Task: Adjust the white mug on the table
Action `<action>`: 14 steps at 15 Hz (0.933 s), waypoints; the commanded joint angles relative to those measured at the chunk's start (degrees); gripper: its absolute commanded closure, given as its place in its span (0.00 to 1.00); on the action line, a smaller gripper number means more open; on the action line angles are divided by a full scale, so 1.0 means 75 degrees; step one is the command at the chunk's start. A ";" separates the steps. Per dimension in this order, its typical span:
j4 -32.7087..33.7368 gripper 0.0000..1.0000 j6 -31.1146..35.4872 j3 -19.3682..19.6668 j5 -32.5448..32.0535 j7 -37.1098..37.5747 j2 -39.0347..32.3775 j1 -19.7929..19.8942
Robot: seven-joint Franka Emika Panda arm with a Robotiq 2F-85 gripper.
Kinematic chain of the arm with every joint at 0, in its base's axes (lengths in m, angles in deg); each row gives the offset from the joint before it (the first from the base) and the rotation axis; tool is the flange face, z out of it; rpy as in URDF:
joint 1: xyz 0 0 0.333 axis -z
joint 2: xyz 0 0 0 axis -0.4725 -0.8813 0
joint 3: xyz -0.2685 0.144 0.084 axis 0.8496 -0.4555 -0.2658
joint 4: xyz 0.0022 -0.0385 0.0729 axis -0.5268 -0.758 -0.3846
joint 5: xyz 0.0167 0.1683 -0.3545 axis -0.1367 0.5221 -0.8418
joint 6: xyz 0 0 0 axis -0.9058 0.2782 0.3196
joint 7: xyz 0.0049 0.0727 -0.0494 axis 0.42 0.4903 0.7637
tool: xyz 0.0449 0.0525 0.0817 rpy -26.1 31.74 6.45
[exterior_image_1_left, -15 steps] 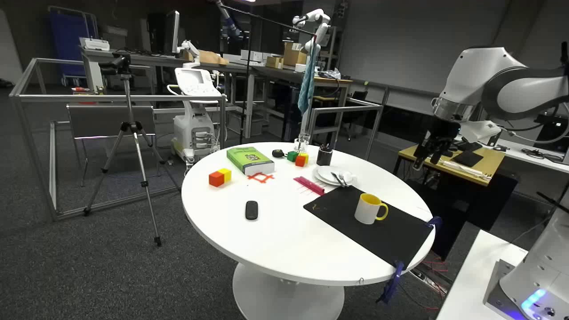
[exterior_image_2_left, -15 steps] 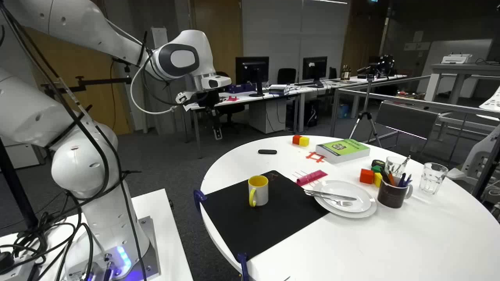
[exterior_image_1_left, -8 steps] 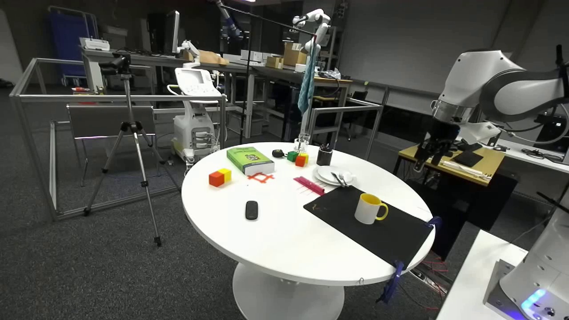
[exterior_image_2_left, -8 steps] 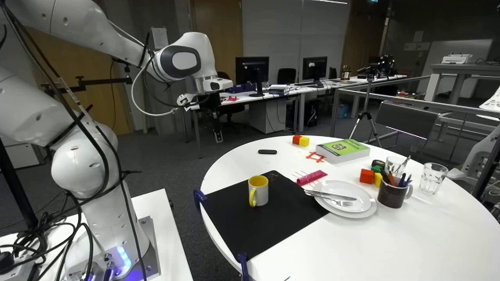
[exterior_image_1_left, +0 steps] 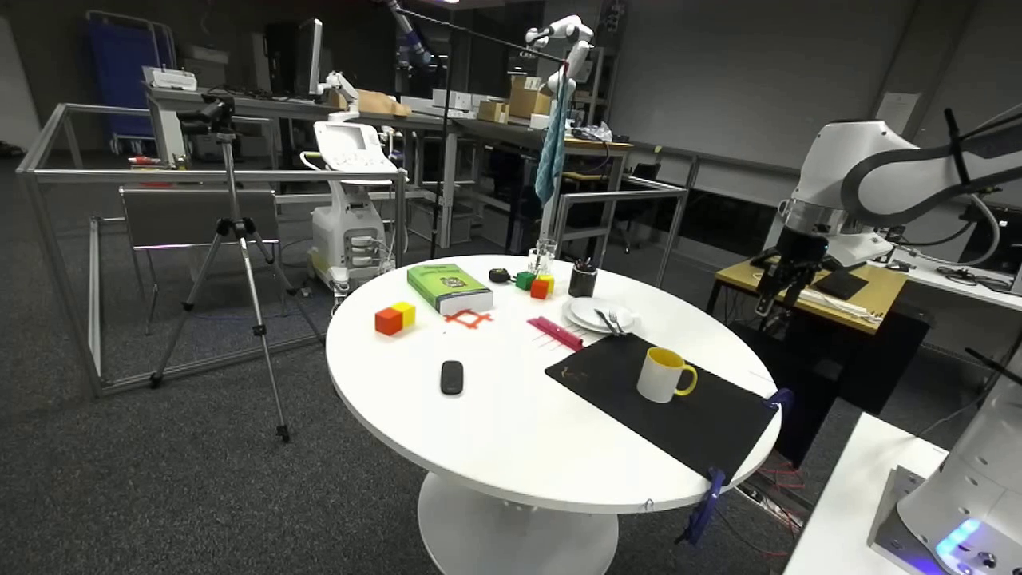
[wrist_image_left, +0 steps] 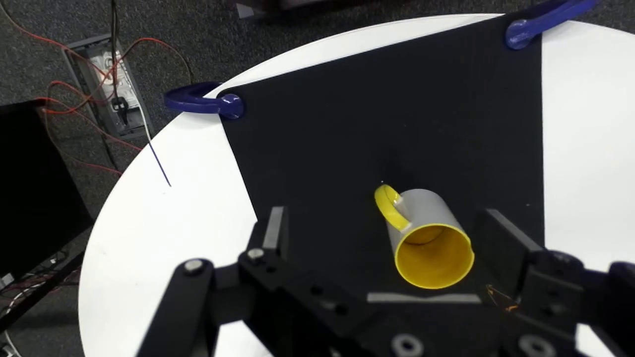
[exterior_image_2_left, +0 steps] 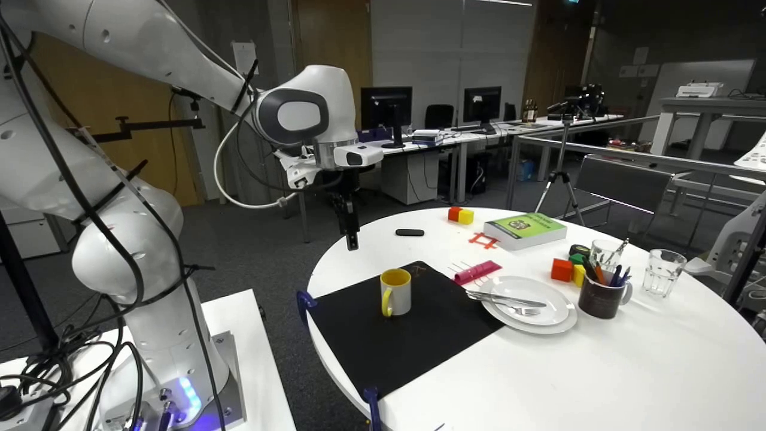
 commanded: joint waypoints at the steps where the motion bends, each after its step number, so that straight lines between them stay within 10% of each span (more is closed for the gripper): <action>1: -0.0119 0.00 0.0735 0.0849 0.0047 -0.1104 -0.0525 0.0172; 14: -0.0133 0.00 0.2765 0.2819 0.1867 -0.7055 -0.2219 -0.1204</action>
